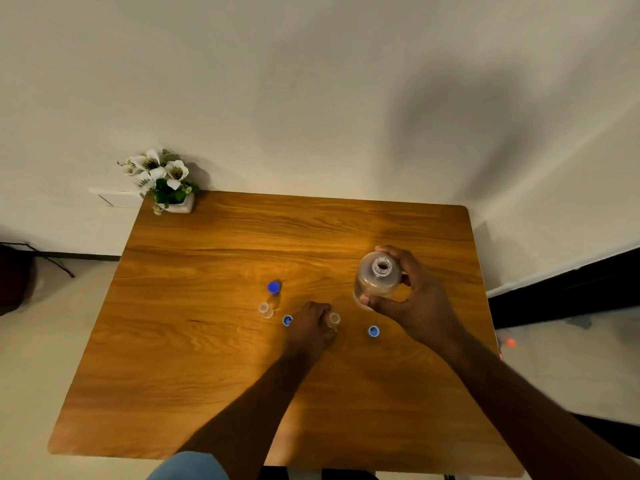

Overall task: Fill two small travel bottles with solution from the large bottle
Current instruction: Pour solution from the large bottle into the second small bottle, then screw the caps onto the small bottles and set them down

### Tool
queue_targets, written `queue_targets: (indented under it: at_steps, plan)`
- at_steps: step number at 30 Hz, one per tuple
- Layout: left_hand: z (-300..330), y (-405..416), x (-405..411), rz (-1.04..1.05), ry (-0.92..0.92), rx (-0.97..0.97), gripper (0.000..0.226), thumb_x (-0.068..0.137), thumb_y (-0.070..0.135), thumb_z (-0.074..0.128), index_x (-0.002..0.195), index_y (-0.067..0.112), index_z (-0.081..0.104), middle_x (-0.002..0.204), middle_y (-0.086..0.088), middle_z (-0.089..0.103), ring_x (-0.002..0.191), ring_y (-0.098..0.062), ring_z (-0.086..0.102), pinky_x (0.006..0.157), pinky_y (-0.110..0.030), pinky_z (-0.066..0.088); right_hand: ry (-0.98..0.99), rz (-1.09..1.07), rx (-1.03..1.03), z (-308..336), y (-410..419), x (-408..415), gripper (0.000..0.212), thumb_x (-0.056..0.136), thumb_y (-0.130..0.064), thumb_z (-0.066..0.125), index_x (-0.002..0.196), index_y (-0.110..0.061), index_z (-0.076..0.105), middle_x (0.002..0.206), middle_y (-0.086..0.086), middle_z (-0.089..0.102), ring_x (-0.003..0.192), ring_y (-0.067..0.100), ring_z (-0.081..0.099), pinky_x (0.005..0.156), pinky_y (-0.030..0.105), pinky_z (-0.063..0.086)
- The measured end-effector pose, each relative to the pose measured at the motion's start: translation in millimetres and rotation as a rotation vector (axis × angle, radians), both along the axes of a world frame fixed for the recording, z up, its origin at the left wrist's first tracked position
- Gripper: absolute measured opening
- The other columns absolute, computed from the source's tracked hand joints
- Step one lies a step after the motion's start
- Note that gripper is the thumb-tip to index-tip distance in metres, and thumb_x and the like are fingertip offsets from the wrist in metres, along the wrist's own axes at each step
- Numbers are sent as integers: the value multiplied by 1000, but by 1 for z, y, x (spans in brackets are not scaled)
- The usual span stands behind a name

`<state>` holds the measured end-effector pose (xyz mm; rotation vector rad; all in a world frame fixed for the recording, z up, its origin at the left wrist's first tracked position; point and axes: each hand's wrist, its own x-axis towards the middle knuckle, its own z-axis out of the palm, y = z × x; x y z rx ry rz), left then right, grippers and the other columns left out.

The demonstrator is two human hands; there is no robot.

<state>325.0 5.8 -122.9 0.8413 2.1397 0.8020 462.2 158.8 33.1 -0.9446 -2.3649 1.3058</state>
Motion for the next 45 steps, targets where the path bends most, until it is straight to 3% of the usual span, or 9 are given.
queue_targets:
  at_steps: [6, 11, 18, 29, 34, 39, 42, 45]
  plan:
    - [2, -15, -8, 63, -6, 34, 62, 83, 19, 82, 139, 19, 56, 130, 3, 59, 109, -10, 58, 96, -26, 53, 10, 4, -51, -29, 11, -46, 83, 69, -38, 89, 141, -29, 48, 135, -15, 56, 122, 4, 55, 97, 25, 53]
    - [4, -39, -18, 117, -2, 107, 65, 78, 26, 86, 137, 22, 59, 122, 4, 63, 106, -8, 61, 94, -29, 55, 4, -6, -66, -56, 18, -96, 82, 73, -30, 89, 143, -26, 47, 132, -15, 53, 123, 8, 53, 93, 23, 51]
    - [10, -74, -34, 167, 24, 211, 59, 76, 33, 87, 127, 38, 59, 117, 20, 63, 108, 1, 63, 89, -15, 52, -6, -13, -48, -96, 30, -154, 81, 73, -25, 89, 142, -21, 47, 136, -3, 58, 124, 16, 55, 98, 38, 55]
    - [17, -92, -57, 175, -7, 228, 56, 79, 31, 87, 129, 33, 61, 120, 23, 62, 109, 2, 61, 88, -19, 55, -63, -95, -41, -126, 22, -175, 84, 75, -17, 86, 147, -17, 43, 145, 5, 53, 133, 24, 50, 105, 38, 49]
    - [24, -92, -61, 152, -4, 238, 56, 79, 30, 86, 129, 34, 60, 119, 22, 62, 110, 1, 61, 87, -17, 54, -122, -110, -67, -124, 19, -175, 91, 77, -19, 85, 153, -17, 34, 150, 6, 49, 138, 24, 46, 104, 30, 43]
    - [30, -93, -68, 154, 0, 235, 55, 79, 26, 86, 128, 33, 61, 119, 20, 62, 108, 2, 61, 86, -18, 55, -238, -232, -112, -114, 10, -169, 110, 76, -27, 87, 159, -14, 15, 154, 10, 44, 139, 30, 45, 106, 41, 46]
    - [32, -96, -75, 162, 6, 240, 54, 79, 26, 86, 127, 31, 61, 118, 18, 63, 106, -1, 63, 84, -20, 56, -341, -310, 103, -100, -11, -158, 94, 76, -35, 85, 151, -16, 32, 147, 10, 52, 132, 31, 52, 100, 47, 52]
    - [34, -100, -84, 194, 9, 227, 55, 78, 25, 88, 125, 33, 61, 113, 18, 62, 100, -1, 62, 79, -18, 54, -476, -109, 399, -73, -48, -142, 53, 81, -37, 76, 130, -27, 57, 129, -1, 65, 123, 23, 57, 101, 44, 46]
